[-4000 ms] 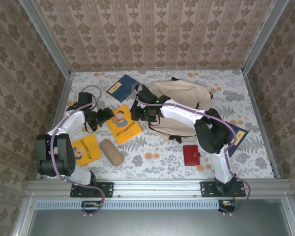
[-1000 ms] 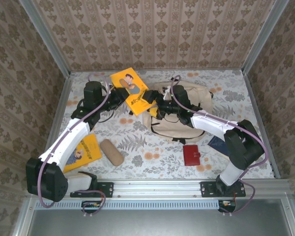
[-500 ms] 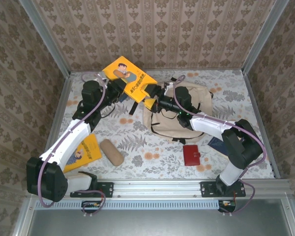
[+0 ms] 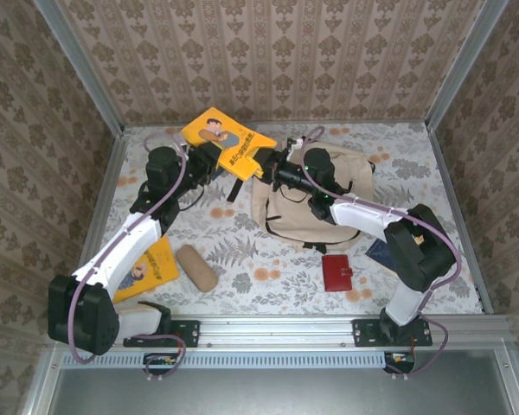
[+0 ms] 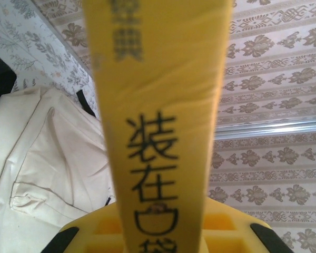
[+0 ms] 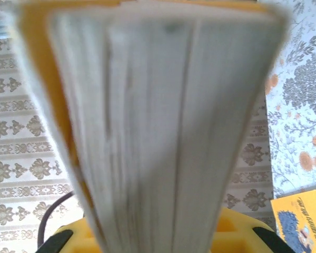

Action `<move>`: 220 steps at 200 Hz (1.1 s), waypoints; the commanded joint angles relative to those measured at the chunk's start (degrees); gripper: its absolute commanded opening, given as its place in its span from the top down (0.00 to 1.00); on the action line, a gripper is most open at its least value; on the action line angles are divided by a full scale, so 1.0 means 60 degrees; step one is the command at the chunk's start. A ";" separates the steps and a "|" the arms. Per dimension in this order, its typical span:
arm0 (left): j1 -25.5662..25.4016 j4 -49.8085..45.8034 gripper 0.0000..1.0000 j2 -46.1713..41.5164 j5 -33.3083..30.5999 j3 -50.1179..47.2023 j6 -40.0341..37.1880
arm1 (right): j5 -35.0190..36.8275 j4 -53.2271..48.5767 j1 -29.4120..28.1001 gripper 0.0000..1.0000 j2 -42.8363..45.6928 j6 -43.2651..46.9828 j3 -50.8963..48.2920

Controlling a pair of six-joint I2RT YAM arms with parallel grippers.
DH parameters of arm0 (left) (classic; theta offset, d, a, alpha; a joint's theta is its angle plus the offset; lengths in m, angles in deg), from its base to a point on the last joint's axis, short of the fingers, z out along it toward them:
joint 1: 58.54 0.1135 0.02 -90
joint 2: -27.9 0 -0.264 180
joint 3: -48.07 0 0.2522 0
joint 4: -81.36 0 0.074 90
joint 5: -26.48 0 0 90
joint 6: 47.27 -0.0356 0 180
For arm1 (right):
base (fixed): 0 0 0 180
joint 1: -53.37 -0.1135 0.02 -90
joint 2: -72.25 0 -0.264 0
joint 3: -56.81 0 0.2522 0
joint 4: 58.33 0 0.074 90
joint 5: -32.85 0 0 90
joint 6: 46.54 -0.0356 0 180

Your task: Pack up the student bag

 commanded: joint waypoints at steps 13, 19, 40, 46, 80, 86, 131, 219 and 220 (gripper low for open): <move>-0.0035 -0.0681 0.54 -0.0438 0.0292 0.0255 -0.0628 | 0.0360 -0.2575 0.0345 0.83 0.1200 0.1590 -0.0215; -0.0047 -0.1316 0.48 -0.0406 0.0296 0.0394 -0.0944 | 0.0439 -0.3124 0.0421 0.83 0.1410 0.1954 -0.0226; -0.0105 -0.3410 0.23 -0.0082 0.0364 0.0948 -0.2199 | 0.0737 -0.4988 0.0747 0.85 0.2219 0.3232 -0.0314; -0.0108 -0.4015 0.20 0.0107 0.0503 0.1126 -0.2505 | 0.0854 -0.5502 0.0855 0.85 0.2460 0.3611 -0.0335; -0.0588 -0.5507 0.13 0.1321 0.0864 0.1883 -0.4291 | 0.1724 -0.8512 0.1665 0.86 0.3999 0.5583 -0.0423; -0.0767 -0.5796 0.13 0.1559 0.0751 0.2091 -0.4621 | 0.1901 -0.8935 0.1811 0.86 0.4284 0.5883 -0.0458; -0.2595 -0.7904 0.19 0.3652 -0.0937 0.4375 -0.7779 | 0.2847 -1.1792 0.3195 0.85 0.6179 0.7284 -0.0809; -0.3549 -0.9135 0.43 0.8888 -0.0768 0.9397 -0.9981 | 0.4484 -1.4708 0.4822 0.84 0.7491 0.8418 -0.1351; -0.3550 -0.9139 0.43 0.8937 -0.0757 0.9446 -0.9985 | 0.4516 -1.4731 0.4824 0.84 0.7499 0.8432 -0.1360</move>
